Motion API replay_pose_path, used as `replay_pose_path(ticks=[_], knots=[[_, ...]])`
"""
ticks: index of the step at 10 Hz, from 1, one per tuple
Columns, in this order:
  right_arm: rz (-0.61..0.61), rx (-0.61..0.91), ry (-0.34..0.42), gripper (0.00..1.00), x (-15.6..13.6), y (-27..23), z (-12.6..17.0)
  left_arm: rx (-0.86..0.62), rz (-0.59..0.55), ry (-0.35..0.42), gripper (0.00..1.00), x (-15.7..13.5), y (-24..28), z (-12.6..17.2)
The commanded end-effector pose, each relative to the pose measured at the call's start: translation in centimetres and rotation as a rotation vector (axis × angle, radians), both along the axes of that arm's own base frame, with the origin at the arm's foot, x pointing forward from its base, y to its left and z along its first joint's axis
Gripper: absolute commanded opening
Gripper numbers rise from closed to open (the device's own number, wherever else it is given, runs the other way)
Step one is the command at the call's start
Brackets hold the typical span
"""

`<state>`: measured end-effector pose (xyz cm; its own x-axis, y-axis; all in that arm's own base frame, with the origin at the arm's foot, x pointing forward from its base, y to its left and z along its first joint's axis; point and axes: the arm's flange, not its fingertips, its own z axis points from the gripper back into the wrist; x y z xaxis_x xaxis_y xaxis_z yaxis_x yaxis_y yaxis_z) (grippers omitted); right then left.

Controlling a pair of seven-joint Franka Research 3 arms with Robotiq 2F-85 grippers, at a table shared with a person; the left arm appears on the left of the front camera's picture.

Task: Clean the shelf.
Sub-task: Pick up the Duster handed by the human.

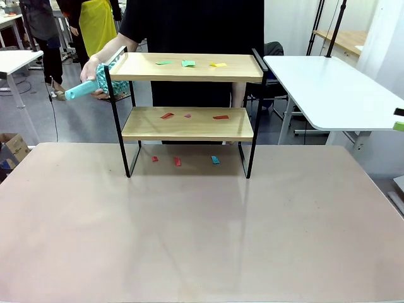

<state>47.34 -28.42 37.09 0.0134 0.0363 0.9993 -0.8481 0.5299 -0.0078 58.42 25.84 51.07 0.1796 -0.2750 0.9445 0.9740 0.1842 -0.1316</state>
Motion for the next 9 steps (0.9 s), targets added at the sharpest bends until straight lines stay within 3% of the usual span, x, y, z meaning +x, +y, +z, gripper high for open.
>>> replay_pose_path(ticks=[1,4,6,8,9], knots=[[-0.007,-0.008,0.028,1.0,-0.3,0.5,0.7,0.122,0.071,0.124,1.0,-1.8,-2.9,3.1],[-0.007,-0.008,0.028,1.0,-0.3,0.5,0.7,0.33,0.233,0.211,1.0,-4.2,-8.9,9.9],[-0.007,-0.008,0.028,1.0,-0.3,0.5,0.7,0.366,0.31,0.276,1.0,-4.7,-13.6,12.1],[-0.007,-0.008,0.028,1.0,-0.3,0.5,0.7,0.542,0.357,0.265,1.0,-5.7,-18.1,12.5],[-0.007,-0.008,0.028,1.0,-0.3,0.5,0.7,0.4,0.314,0.239,1.0,-4.3,-14.0,14.3]])
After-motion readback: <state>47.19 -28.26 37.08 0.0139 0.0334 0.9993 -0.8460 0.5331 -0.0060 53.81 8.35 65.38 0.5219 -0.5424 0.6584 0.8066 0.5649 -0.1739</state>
